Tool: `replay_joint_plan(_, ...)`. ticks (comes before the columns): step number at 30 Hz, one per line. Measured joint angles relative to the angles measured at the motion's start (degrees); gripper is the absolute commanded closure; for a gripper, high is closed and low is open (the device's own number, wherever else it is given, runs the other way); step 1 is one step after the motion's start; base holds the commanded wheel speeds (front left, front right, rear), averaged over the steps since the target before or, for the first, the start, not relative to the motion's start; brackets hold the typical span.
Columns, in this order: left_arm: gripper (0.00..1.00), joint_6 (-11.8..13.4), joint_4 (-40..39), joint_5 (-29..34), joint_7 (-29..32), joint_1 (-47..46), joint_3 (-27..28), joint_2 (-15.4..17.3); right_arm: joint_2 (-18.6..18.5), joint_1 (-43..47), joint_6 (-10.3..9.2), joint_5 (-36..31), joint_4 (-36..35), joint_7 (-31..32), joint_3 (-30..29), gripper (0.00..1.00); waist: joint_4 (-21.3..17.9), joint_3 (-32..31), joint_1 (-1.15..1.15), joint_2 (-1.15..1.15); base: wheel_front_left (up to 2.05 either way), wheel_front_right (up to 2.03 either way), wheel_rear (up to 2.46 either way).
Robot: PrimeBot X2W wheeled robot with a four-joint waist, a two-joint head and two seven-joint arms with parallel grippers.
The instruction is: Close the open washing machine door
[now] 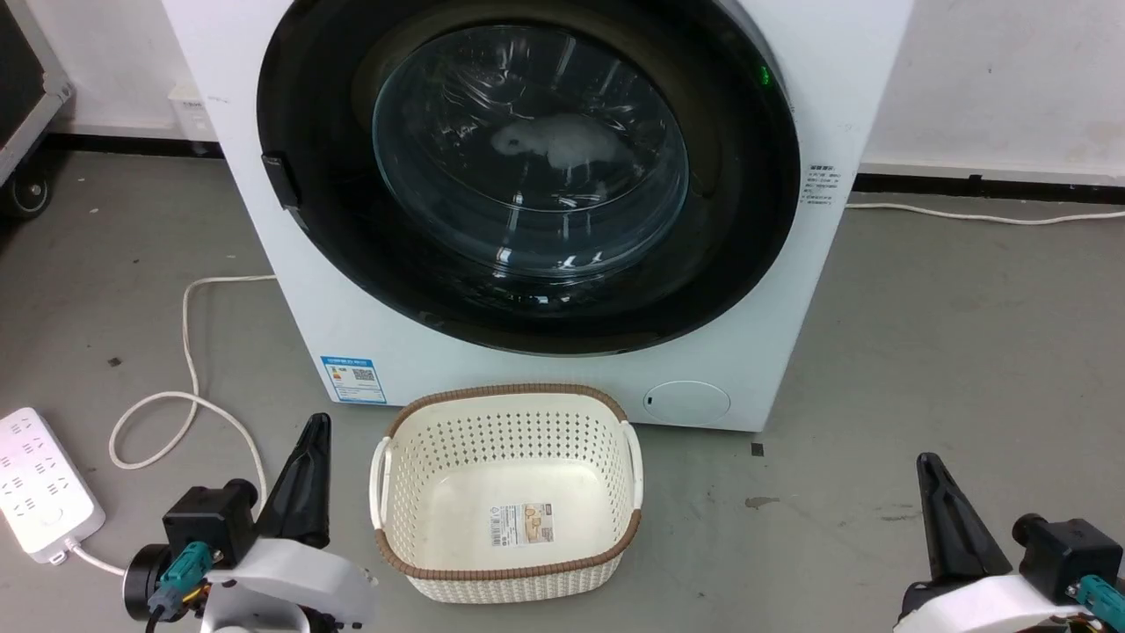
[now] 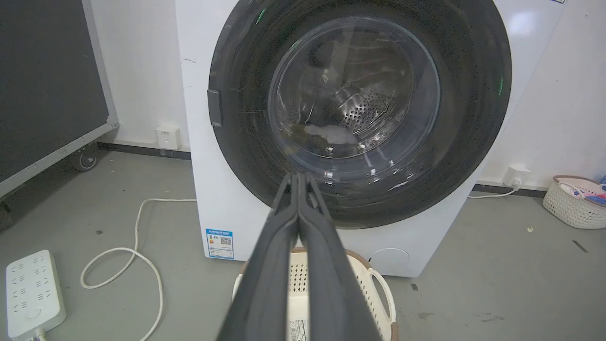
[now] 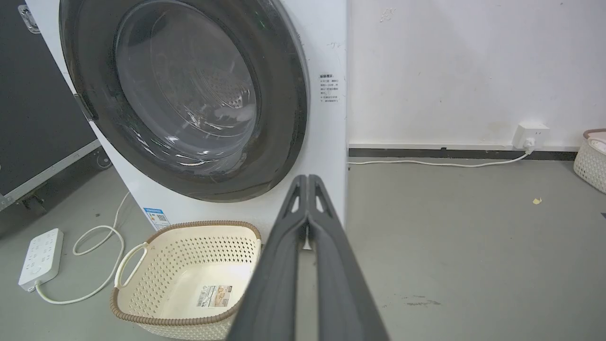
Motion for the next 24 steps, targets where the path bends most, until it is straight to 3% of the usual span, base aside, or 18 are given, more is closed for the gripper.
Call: replay_joint_plan(24, 1.0, -0.6, -1.6, 5.7, 2.9, 0.6, 2.4, -3.0, 0.0, -0.1, 0.0, -1.9, -1.0, 2.0, 1.0, 1.0, 0.8, 0.2, 0.0, 0.0, 0.0, 0.0, 0.0)
